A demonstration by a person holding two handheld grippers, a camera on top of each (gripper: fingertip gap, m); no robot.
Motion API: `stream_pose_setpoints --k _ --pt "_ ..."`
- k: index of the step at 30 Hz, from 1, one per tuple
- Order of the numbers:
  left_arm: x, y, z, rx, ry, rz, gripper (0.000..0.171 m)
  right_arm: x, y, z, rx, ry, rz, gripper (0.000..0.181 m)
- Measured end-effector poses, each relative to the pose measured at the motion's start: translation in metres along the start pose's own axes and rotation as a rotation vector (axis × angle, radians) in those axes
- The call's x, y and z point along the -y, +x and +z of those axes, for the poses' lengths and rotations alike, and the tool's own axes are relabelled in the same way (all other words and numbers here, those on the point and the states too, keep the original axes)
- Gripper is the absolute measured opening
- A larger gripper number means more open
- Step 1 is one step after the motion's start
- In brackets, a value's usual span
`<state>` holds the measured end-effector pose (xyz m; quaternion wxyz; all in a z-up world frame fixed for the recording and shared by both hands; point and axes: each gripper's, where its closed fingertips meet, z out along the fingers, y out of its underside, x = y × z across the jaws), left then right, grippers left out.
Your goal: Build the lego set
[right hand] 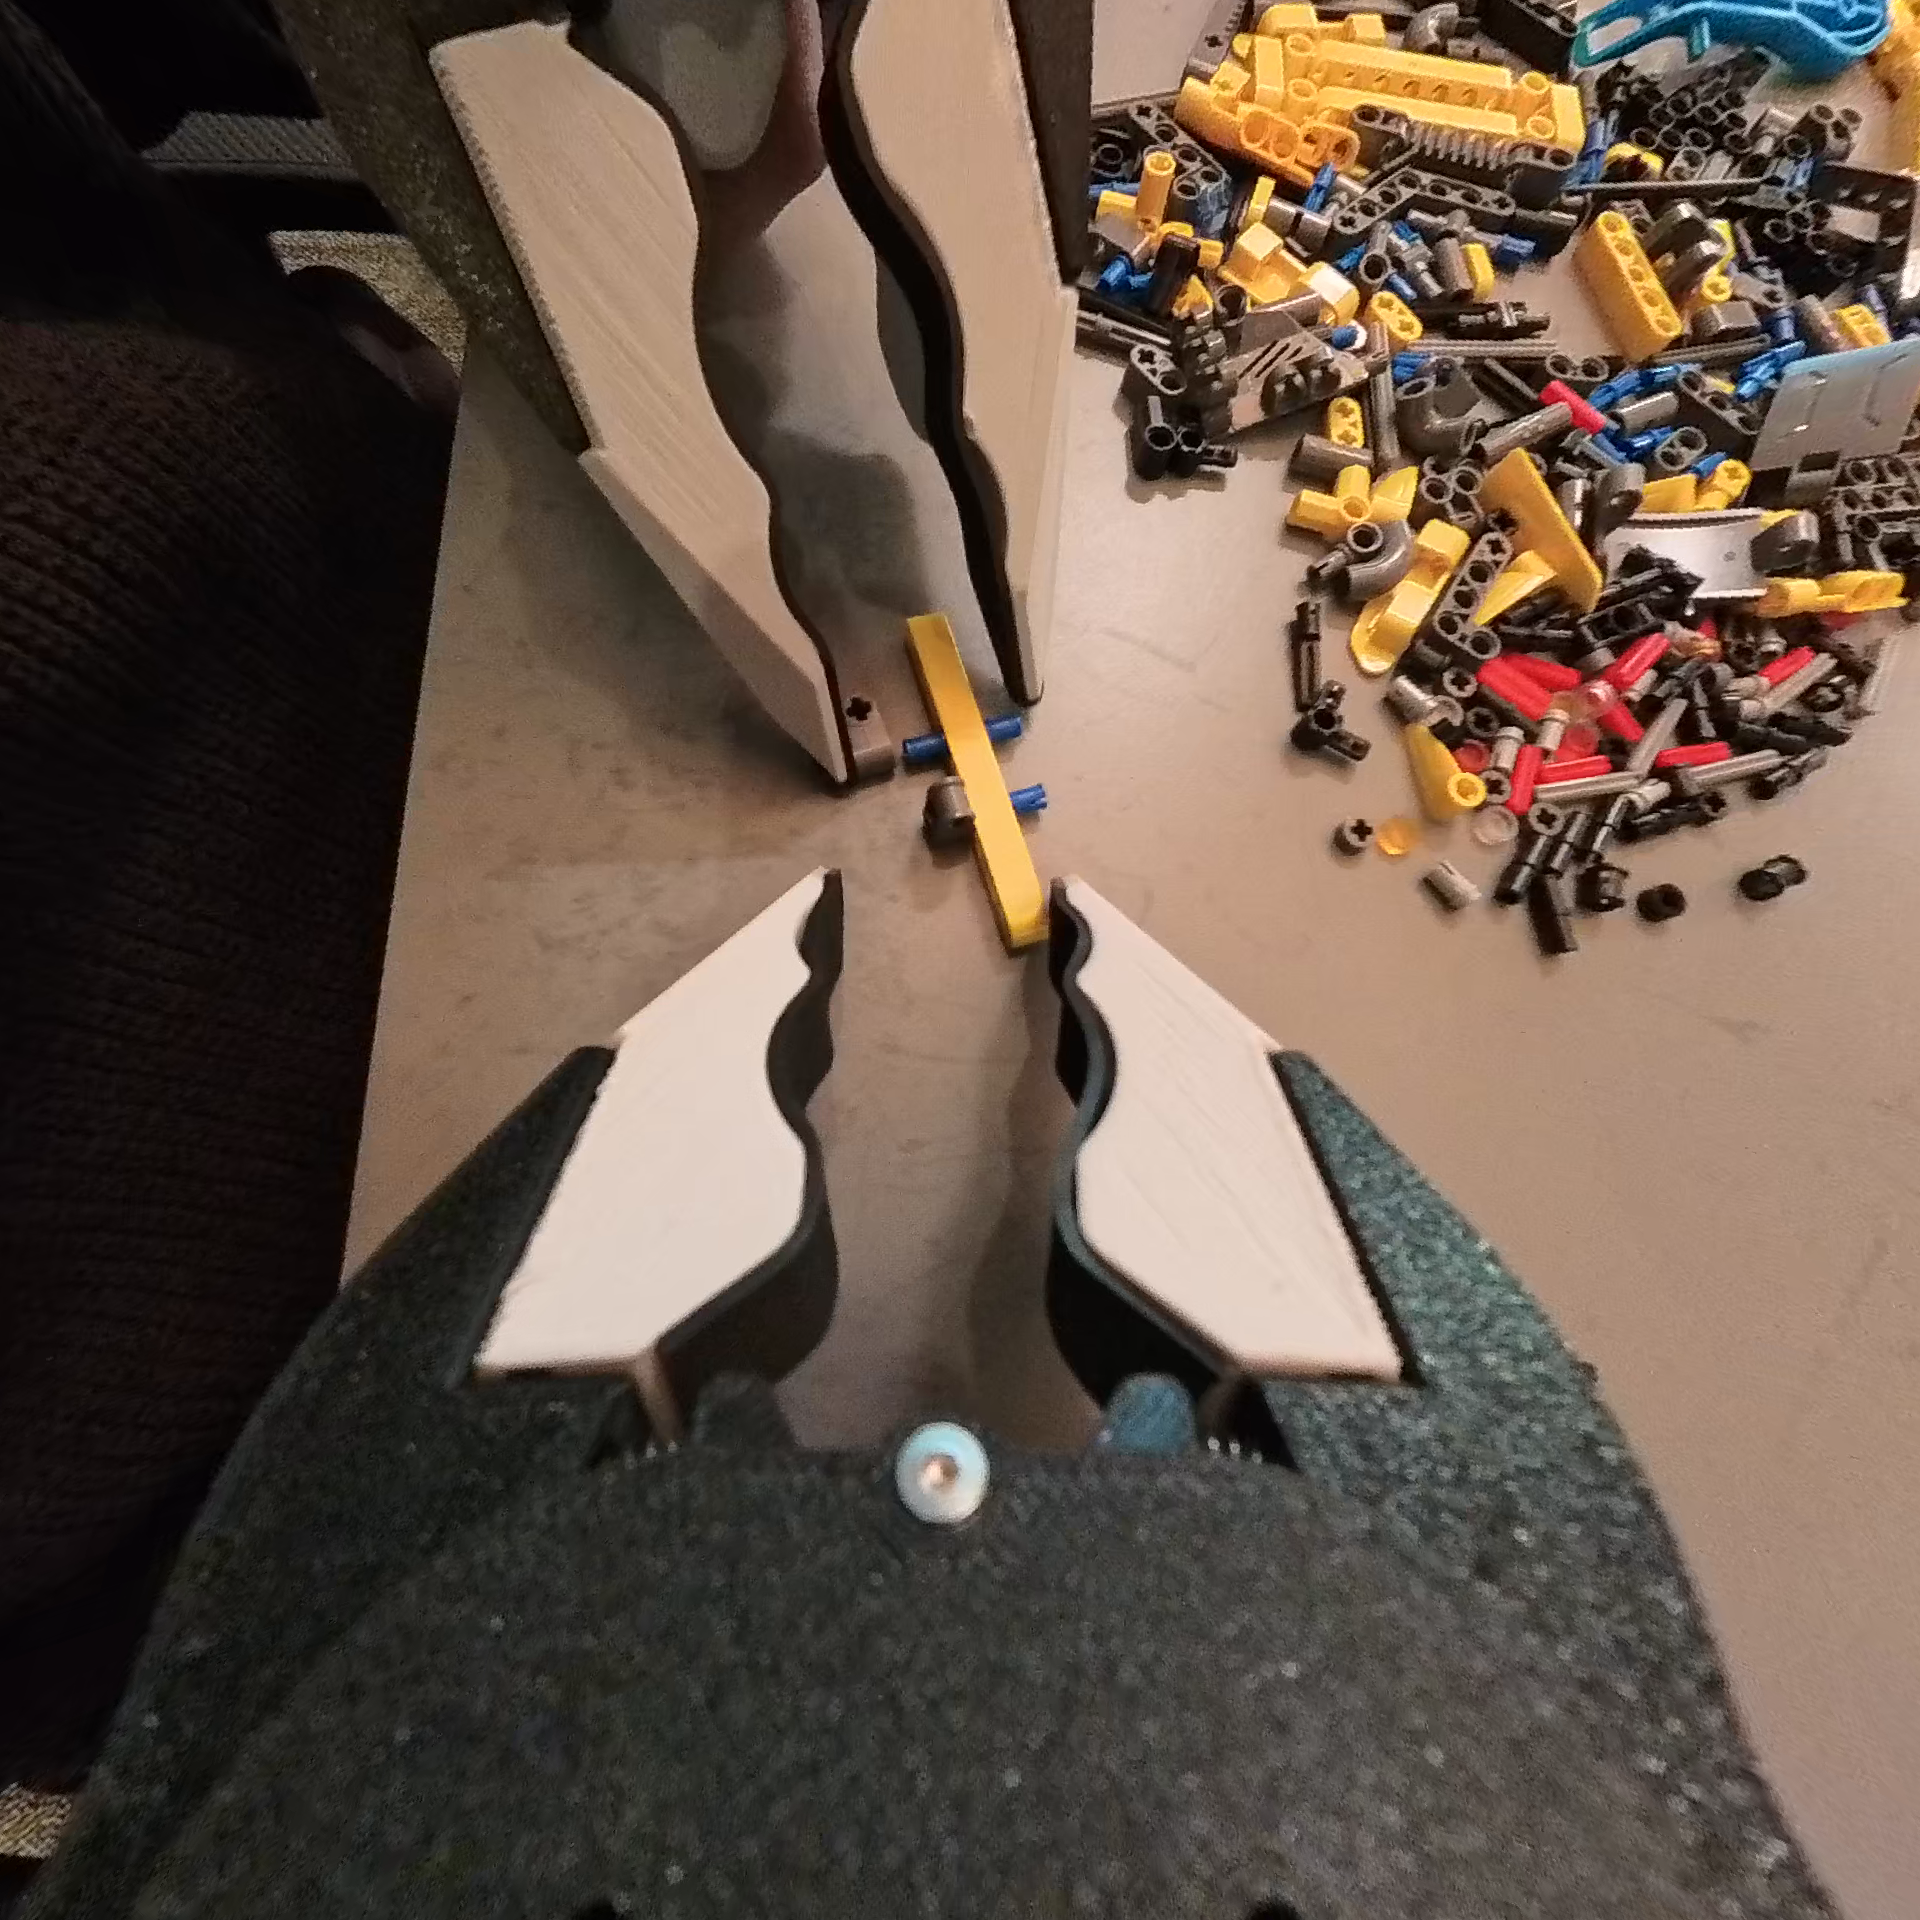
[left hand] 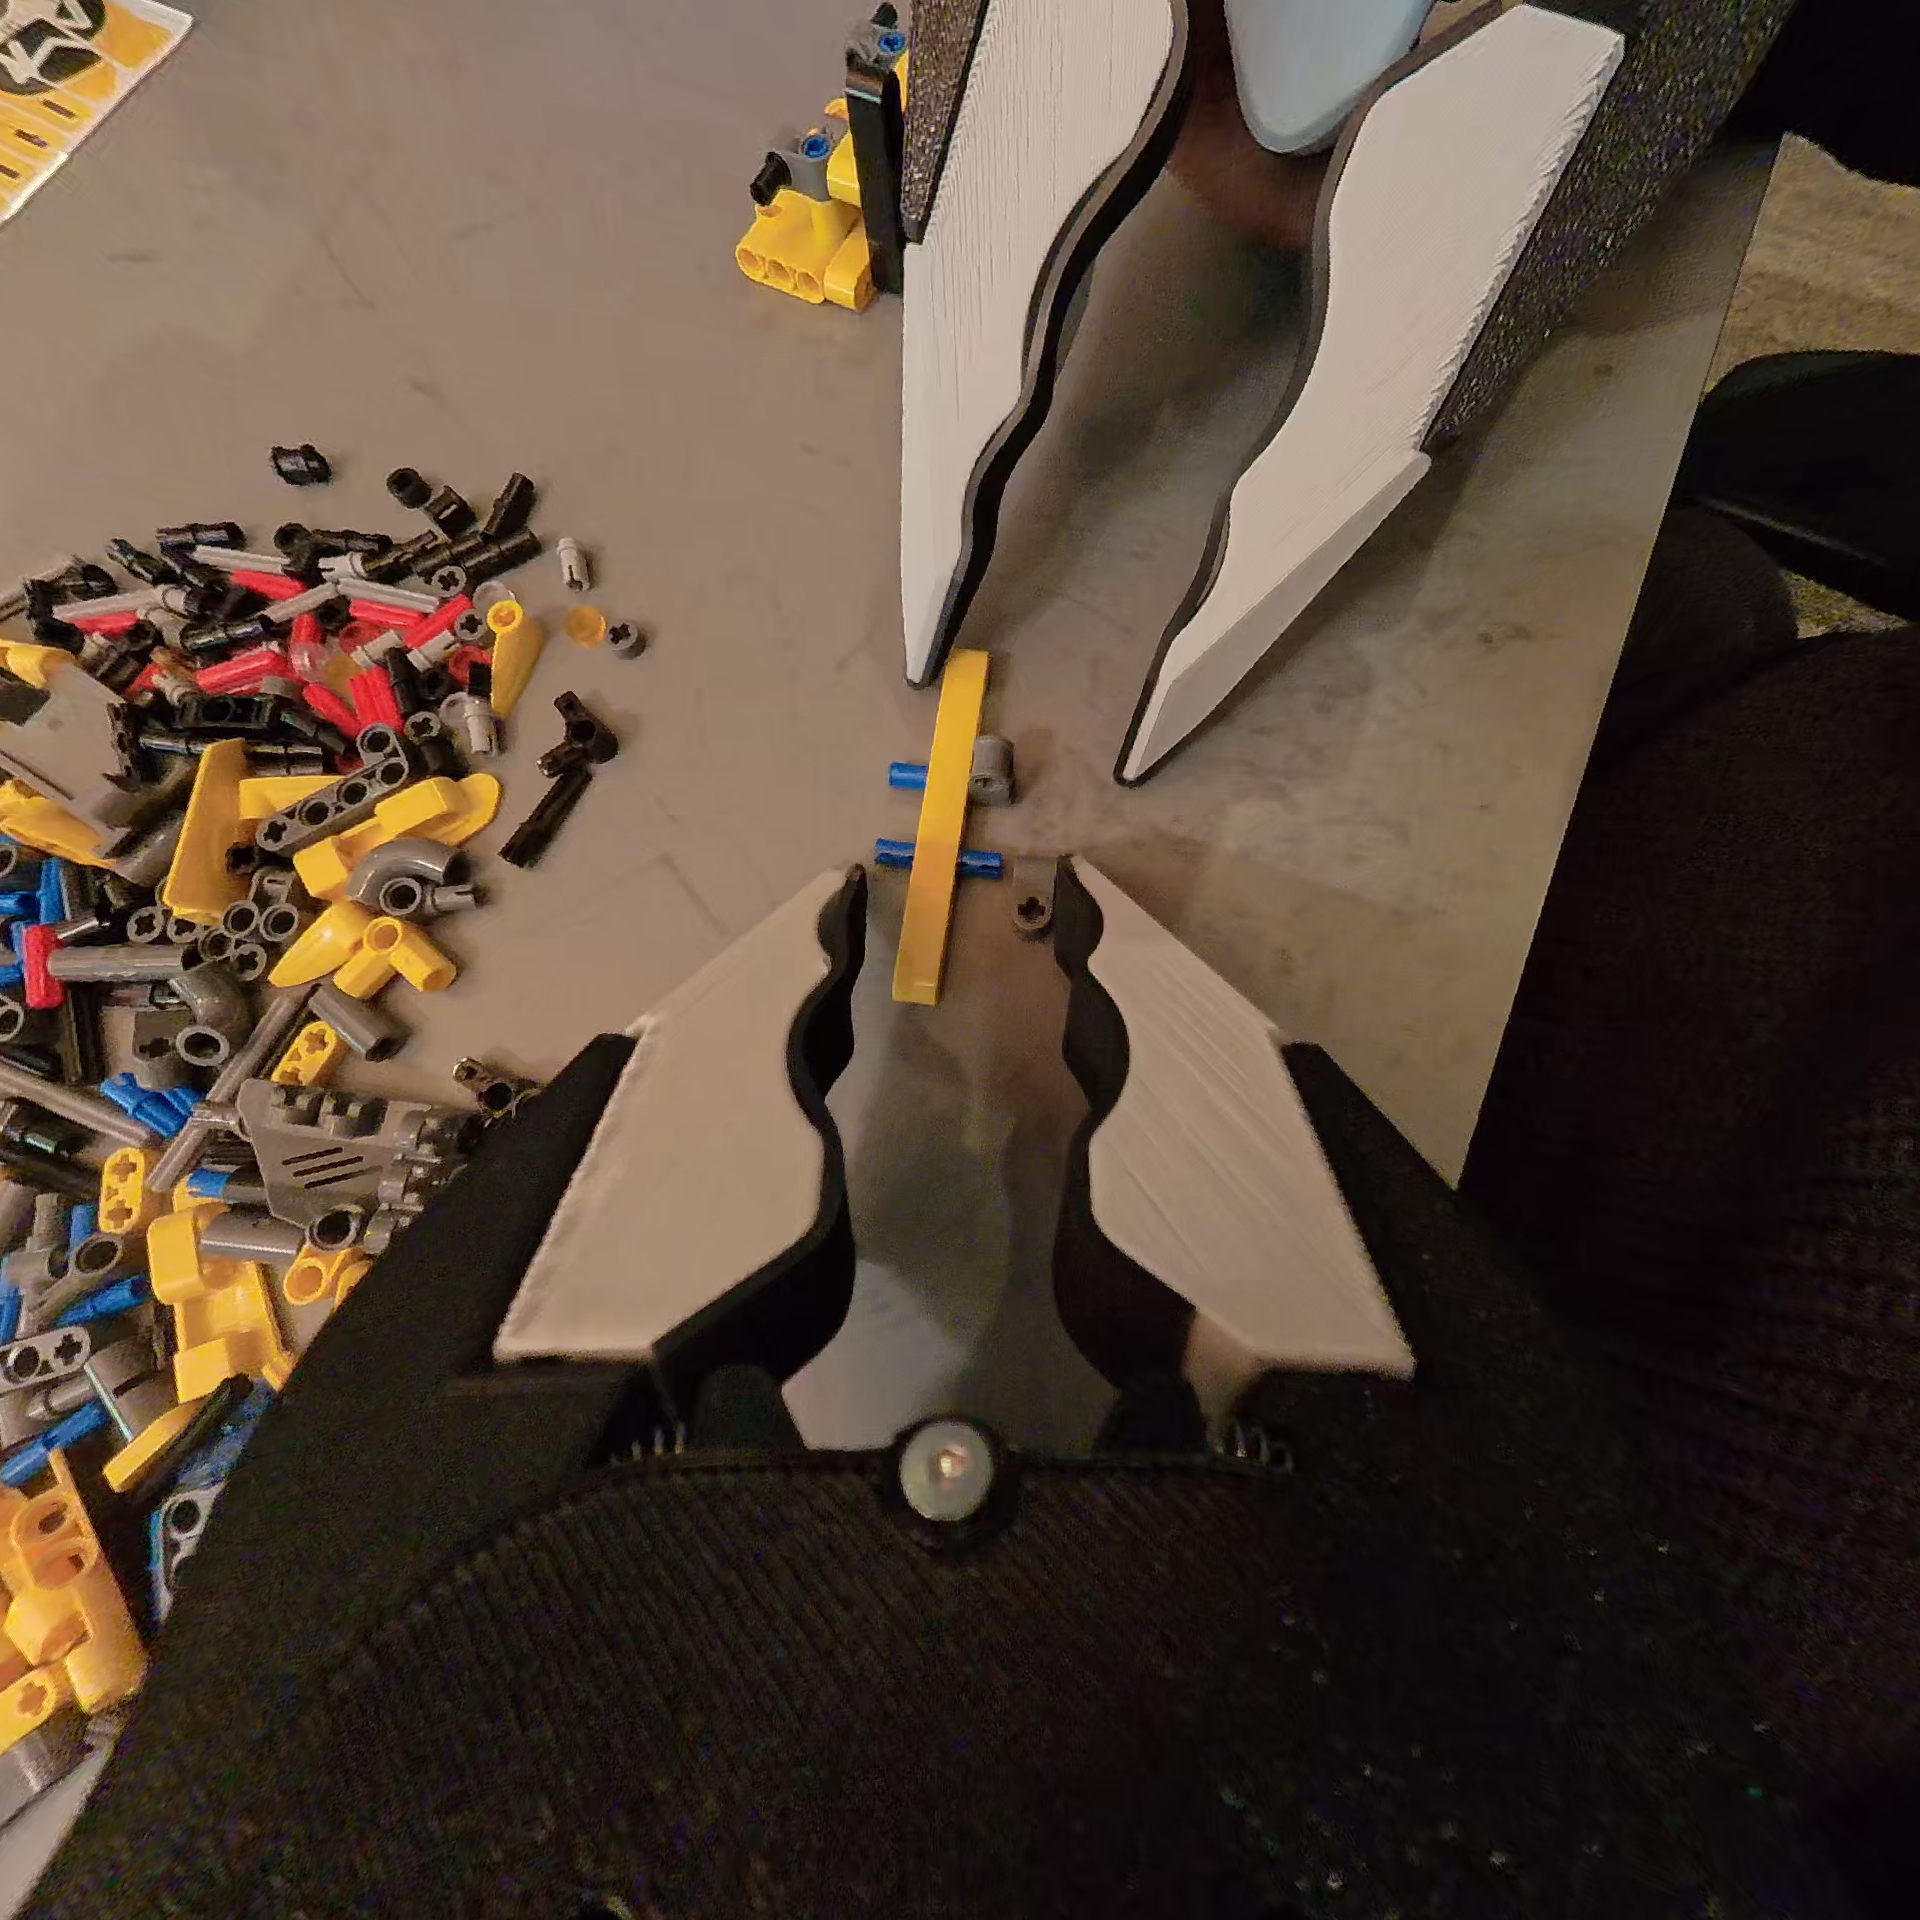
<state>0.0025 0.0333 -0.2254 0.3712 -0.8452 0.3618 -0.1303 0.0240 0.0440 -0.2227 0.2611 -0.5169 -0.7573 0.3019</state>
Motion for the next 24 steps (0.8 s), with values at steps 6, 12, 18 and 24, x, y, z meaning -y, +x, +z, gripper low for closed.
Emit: stream_pose_setpoints --k 6,12,18,24 --pt "-0.0013 -0.0003 -0.0009 -0.015 -0.002 0.002 0.032 0.0003 -0.0018 0.0004 0.013 -0.001 -0.003 0.036" --pt "-0.0016 -0.0013 -0.0010 -0.034 -0.004 0.020 0.027 0.0001 -0.0040 0.0012 0.050 -0.006 0.013 0.032" --pt "-0.0016 -0.0022 -0.0011 -0.071 -0.034 0.064 0.024 0.0003 -0.0038 0.0016 0.058 -0.008 0.019 0.031" --pt "-0.0016 -0.0015 -0.0009 -0.089 -0.048 0.134 0.024 0.0019 -0.0021 0.0035 0.060 -0.010 0.014 0.027"
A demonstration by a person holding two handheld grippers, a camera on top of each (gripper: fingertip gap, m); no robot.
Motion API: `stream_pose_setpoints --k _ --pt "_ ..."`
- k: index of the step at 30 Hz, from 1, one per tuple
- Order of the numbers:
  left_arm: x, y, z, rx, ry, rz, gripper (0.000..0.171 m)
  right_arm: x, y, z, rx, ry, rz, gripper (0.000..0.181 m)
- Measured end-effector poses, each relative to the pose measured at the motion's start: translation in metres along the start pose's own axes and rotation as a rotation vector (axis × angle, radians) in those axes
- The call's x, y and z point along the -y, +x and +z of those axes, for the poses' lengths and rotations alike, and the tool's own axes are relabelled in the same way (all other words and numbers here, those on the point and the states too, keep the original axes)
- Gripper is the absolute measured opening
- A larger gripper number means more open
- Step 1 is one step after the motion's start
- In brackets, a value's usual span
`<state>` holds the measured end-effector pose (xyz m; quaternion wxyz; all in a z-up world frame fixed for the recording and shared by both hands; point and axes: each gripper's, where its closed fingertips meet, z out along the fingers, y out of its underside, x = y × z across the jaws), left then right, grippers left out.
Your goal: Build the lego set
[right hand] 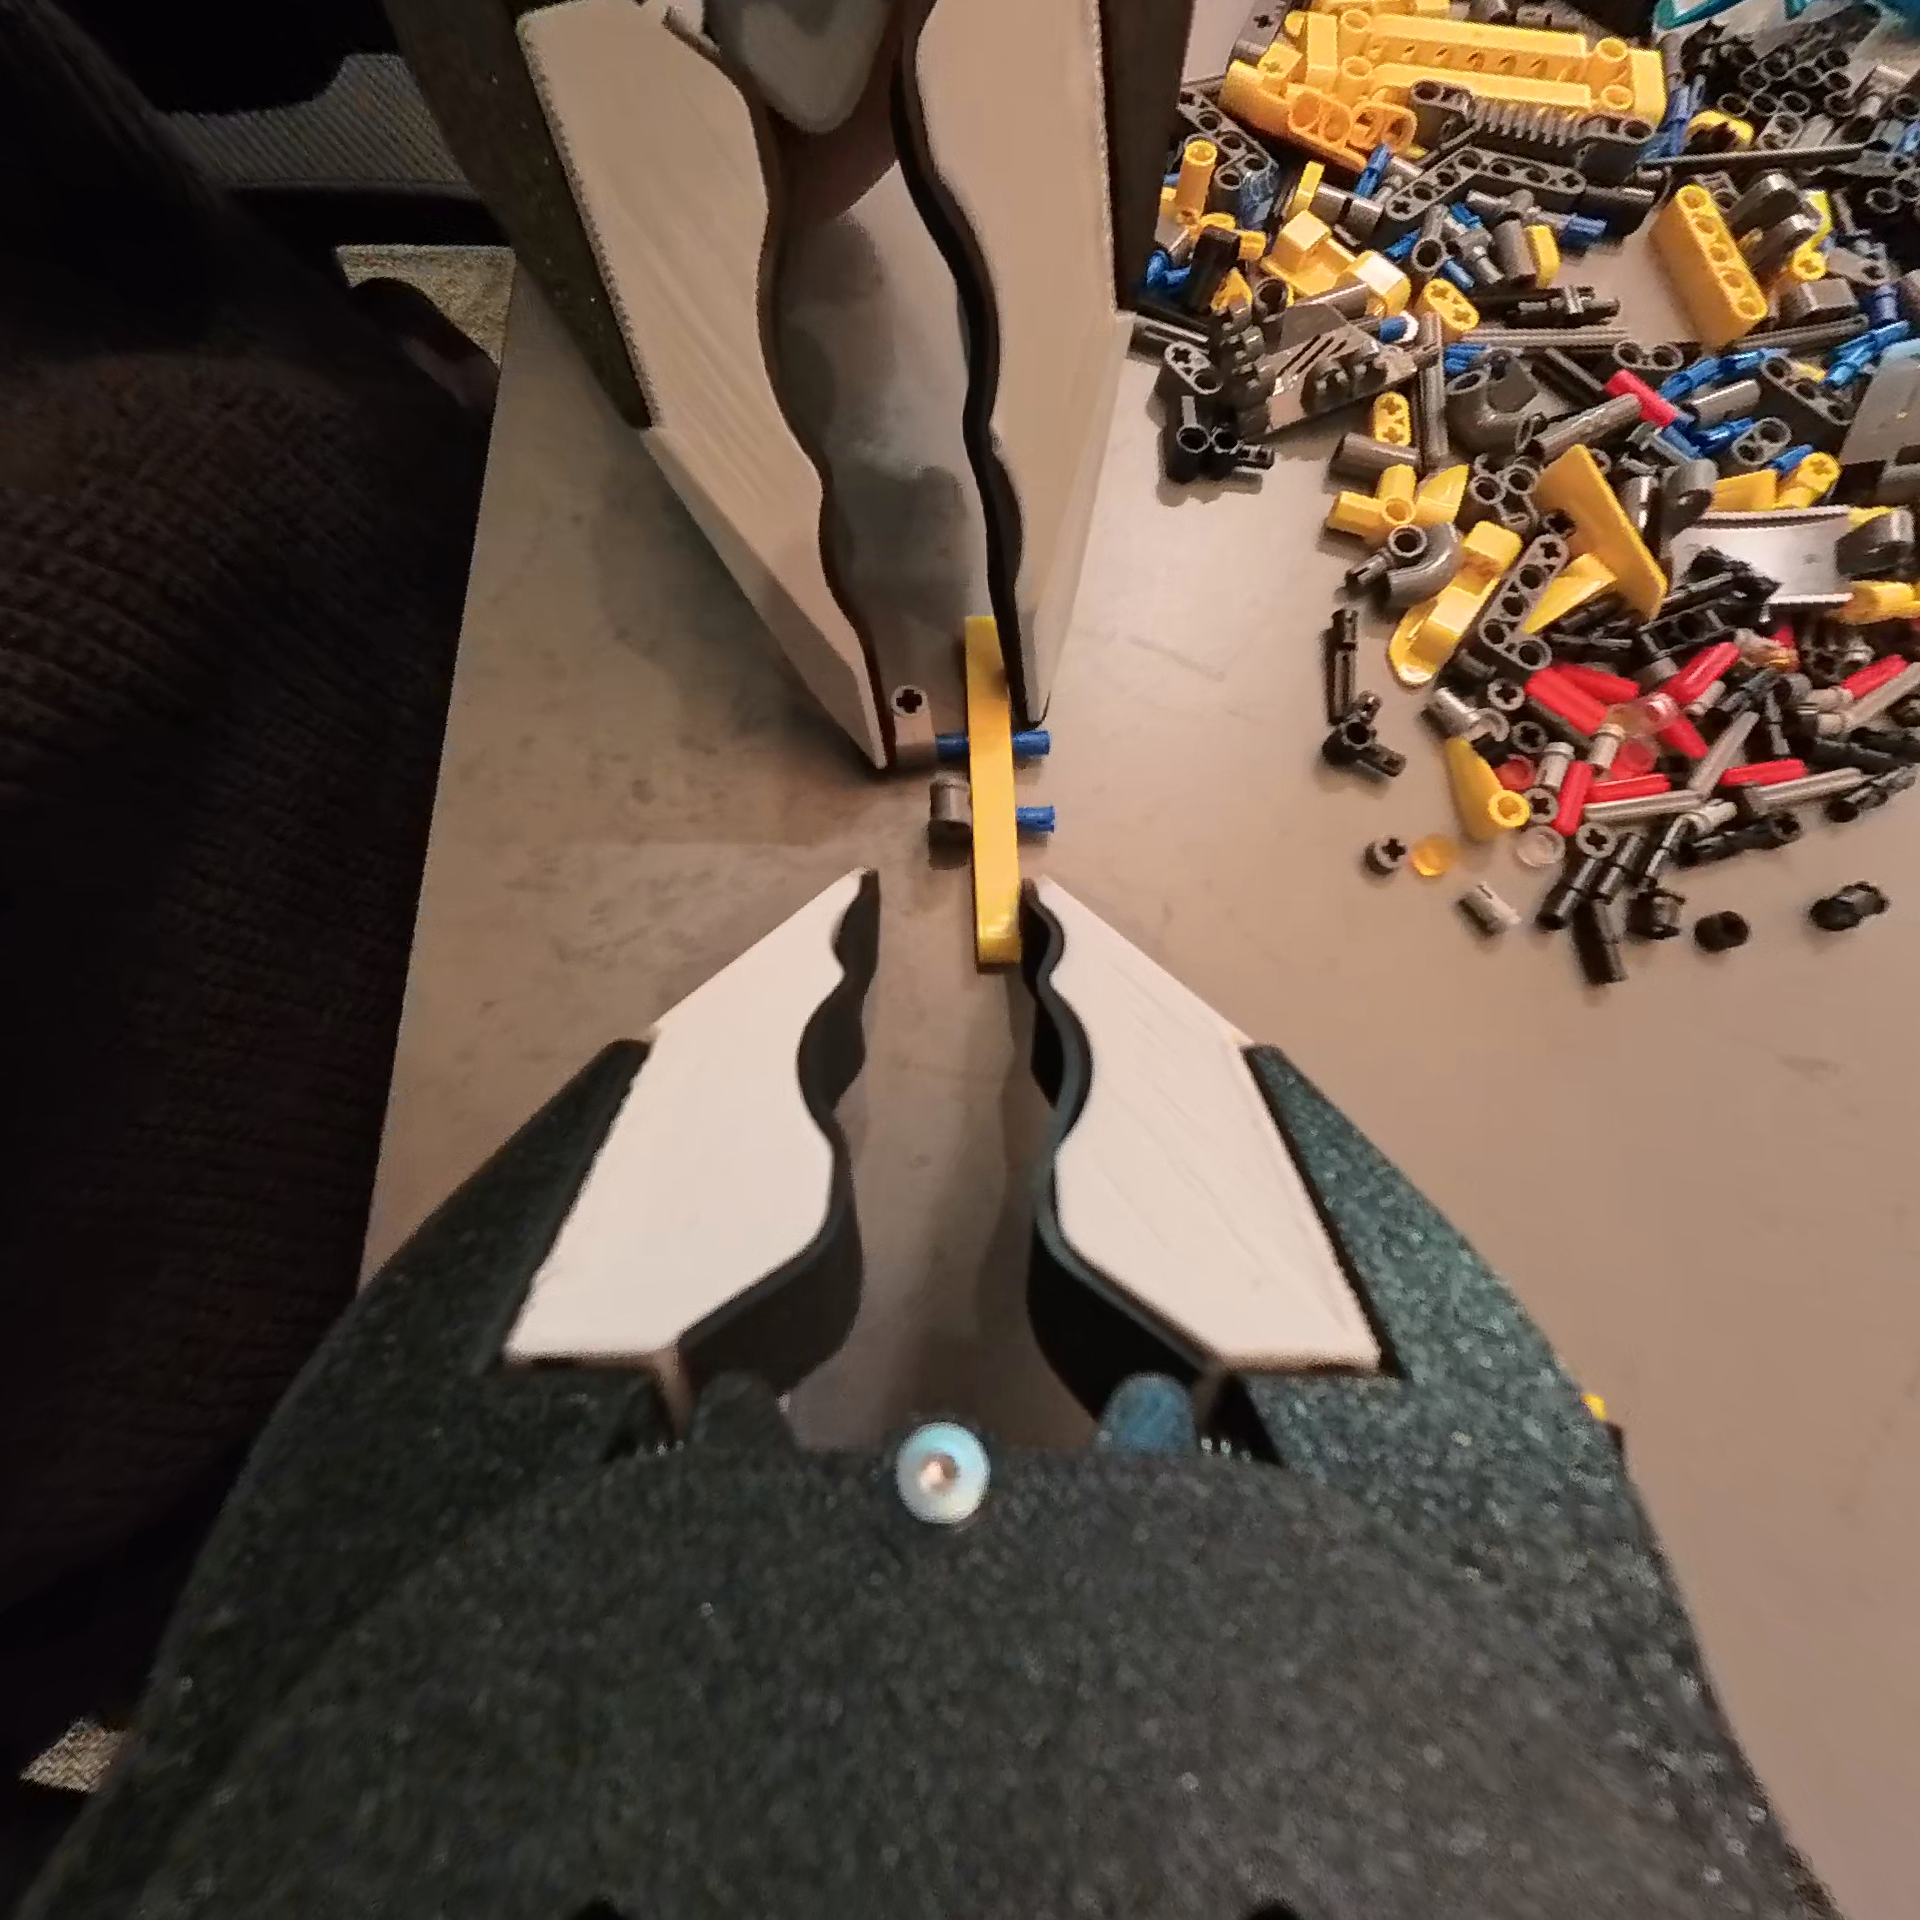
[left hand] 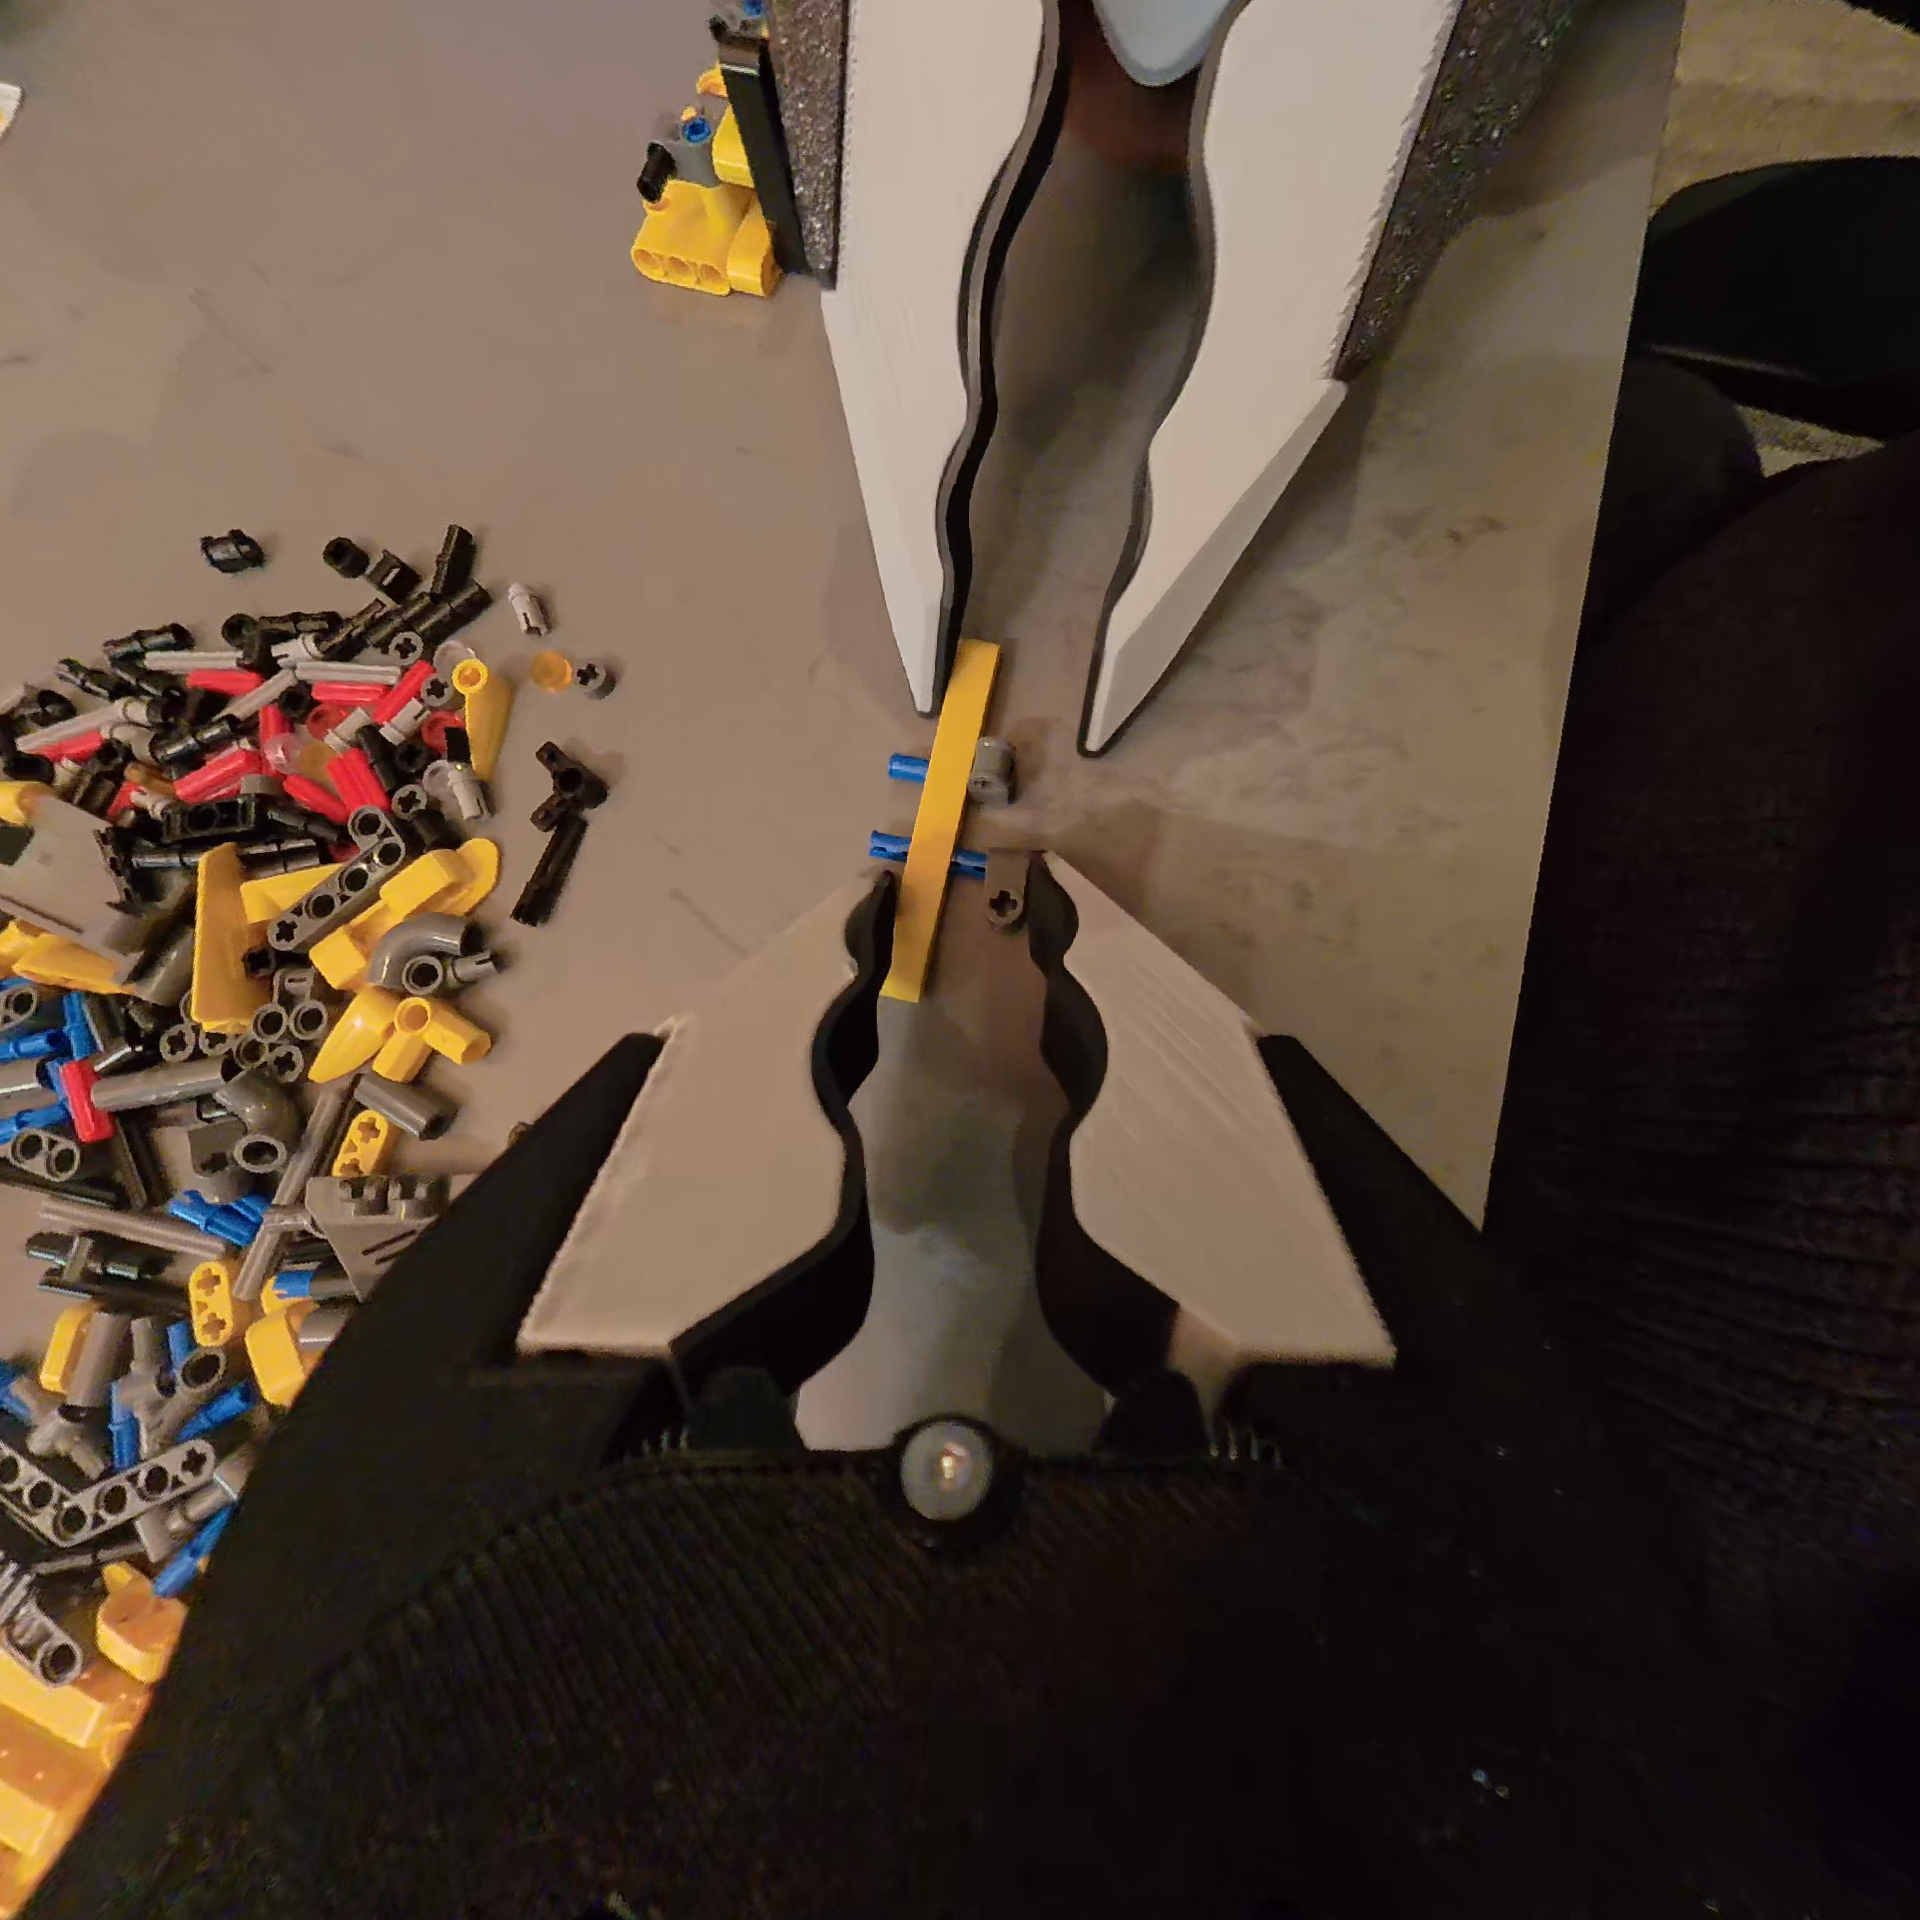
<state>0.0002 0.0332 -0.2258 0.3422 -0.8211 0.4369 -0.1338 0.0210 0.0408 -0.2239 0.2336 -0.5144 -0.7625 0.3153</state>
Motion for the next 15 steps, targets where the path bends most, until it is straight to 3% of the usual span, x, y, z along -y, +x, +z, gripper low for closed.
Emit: stream_pose_setpoints --k 8,15 --pt "0.0000 0.0021 -0.0001 -0.026 -0.004 0.060 0.023 0.0022 0.0063 0.0027 -0.020 -0.003 -0.024 0.008" --pt "0.0005 0.0024 0.0001 -0.048 -0.006 0.101 0.020 0.0023 0.0065 0.0027 0.029 -0.001 -0.019 0.008"
